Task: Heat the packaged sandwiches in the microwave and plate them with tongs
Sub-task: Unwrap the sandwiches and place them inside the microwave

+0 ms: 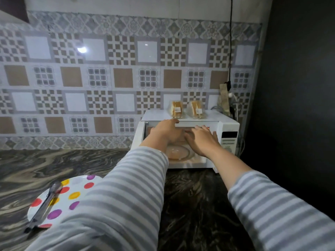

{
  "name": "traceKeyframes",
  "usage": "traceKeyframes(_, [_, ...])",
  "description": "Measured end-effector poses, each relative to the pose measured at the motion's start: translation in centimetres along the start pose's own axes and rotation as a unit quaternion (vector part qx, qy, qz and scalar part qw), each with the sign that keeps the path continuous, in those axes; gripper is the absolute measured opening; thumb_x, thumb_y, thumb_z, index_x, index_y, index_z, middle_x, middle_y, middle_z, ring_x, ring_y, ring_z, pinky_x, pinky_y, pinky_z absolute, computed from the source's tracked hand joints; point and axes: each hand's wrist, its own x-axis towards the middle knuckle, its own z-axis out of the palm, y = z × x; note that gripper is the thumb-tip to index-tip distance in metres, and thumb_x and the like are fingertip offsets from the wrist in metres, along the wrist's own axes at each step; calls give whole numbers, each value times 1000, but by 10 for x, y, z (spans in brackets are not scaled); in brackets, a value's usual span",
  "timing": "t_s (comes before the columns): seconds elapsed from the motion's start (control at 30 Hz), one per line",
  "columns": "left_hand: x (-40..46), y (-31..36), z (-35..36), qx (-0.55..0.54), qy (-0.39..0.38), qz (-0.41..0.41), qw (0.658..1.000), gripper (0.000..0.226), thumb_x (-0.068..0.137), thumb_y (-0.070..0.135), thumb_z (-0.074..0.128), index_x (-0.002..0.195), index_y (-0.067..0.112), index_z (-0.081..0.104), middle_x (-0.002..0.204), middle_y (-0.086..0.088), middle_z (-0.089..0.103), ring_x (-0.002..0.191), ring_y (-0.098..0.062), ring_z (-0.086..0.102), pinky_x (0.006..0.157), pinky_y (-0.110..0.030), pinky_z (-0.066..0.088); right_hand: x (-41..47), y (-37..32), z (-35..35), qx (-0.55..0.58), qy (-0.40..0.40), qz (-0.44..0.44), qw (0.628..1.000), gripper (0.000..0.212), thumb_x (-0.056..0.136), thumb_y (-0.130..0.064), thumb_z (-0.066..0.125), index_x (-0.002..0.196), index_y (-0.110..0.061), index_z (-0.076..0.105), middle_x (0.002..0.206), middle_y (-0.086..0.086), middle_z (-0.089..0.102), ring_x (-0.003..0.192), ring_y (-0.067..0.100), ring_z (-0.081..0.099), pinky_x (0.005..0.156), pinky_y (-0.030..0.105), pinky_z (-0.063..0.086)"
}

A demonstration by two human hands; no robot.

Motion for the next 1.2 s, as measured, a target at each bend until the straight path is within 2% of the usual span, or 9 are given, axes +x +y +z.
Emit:
traceKeyframes(0.13, [51,9,25,1,19,-5,1000,54,94,38,51,145,27,37,148,-5,42,133,-28,41,109,-44,36,48,37,6,-10,17,6,1000,46,99,-48,32,139,-30,44,149,-2,37,141,27,23,114,51,20])
traceKeyframes(0.3, [119,10,47,32,73,1,997,57,94,35,53,146,25,32,155,-2,28,140,-27,28,111,-52,30,118,76,7,46,38,10,998,47,99,-41,39,144,-29,38,157,-1,25,143,31,20,116,49,21])
traceKeyframes(0.43, [175,5,56,33,123,-16,992,54,96,37,45,146,33,27,160,4,10,146,-26,12,111,-57,27,181,99,6,37,40,9,998,53,98,-45,37,148,-31,27,160,0,13,145,32,15,116,50,20])
traceKeyframes(0.57, [228,0,61,37,138,-34,989,48,97,44,41,143,42,27,161,4,4,146,-32,7,113,-57,24,243,113,4,74,30,-13,997,56,98,-45,37,149,-40,15,161,0,8,144,35,17,114,55,23])
traceKeyframes(0.67, [253,-6,68,41,133,-61,988,51,95,50,42,143,46,25,161,2,-1,144,-38,15,109,-57,28,274,113,6,119,3,-5,993,56,98,-50,32,148,-48,7,162,3,-2,146,37,13,115,55,22])
traceKeyframes(0.8, [266,-11,75,-10,138,-88,986,70,88,50,58,146,41,21,160,-4,0,129,-34,45,102,-46,41,290,111,11,141,-1,5,990,54,99,-54,26,149,-46,10,161,7,-11,143,38,22,110,46,30])
traceKeyframes(0.97, [269,-11,79,4,161,-101,982,77,81,45,63,147,41,23,157,-7,19,120,-28,53,95,-37,44,291,111,17,121,22,9,992,60,92,-54,44,146,-40,23,156,11,12,127,39,43,99,41,40])
traceKeyframes(1.1, [261,-8,76,1,165,-116,979,77,82,43,63,147,43,22,157,-4,25,130,-21,47,96,-35,43,288,110,18,141,42,17,989,62,85,-46,57,141,-38,31,141,11,38,117,34,50,85,36,43])
traceKeyframes(1.2, [245,-2,73,-10,167,-122,978,77,81,43,64,147,45,24,156,-2,28,131,-19,46,95,-36,46,277,107,15,153,44,25,987,62,83,-44,59,139,-38,33,135,10,45,110,32,53,76,32,41])
